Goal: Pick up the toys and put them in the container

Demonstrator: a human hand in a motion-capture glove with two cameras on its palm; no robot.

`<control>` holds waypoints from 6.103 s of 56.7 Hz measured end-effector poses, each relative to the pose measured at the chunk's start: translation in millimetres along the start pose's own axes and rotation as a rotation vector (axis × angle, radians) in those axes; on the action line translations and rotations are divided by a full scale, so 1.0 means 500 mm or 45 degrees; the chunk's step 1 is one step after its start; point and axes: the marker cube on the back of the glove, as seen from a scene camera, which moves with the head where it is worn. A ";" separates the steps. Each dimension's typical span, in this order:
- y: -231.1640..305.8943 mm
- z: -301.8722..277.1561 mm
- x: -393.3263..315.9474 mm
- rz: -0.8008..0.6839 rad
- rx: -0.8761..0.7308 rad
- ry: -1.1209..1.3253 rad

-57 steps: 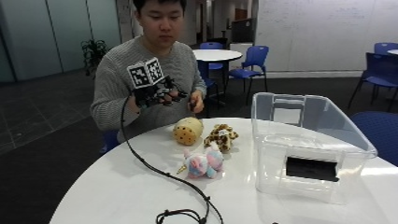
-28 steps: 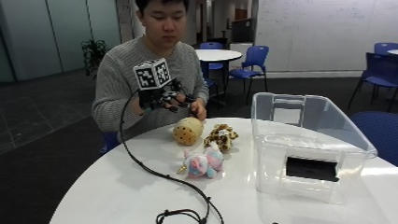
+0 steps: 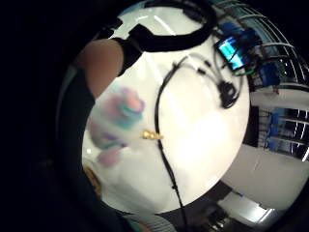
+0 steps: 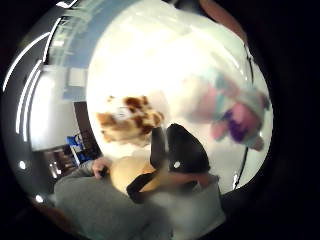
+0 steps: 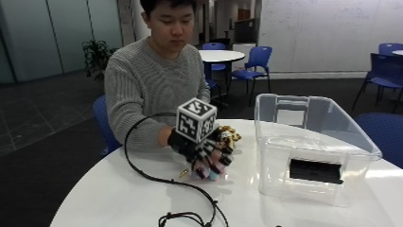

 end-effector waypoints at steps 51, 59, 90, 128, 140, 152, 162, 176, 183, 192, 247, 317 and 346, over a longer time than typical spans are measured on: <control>0.000 -0.364 0.008 -0.072 0.774 -0.141; -0.027 -0.385 -0.024 -0.133 0.747 -0.103; -0.309 -0.343 -0.526 -0.534 0.550 -0.006; -0.163 -0.247 -0.464 -0.639 0.190 -0.102; 0.090 -0.220 -0.361 -0.692 0.212 -0.174; 0.317 -0.112 -0.286 -0.598 0.220 -0.118; 0.336 -0.058 -0.264 -0.529 0.203 -0.078; 0.312 0.141 -0.285 -0.443 0.053 -0.056; 0.312 0.151 -0.292 -0.432 0.054 -0.030; 0.308 0.151 -0.283 -0.440 0.075 -0.004; 0.156 -0.383 -0.282 -0.616 0.617 -0.082; -0.223 -0.304 -0.428 -0.500 0.200 -0.107; 0.155 -0.196 -0.357 -0.677 0.230 -0.056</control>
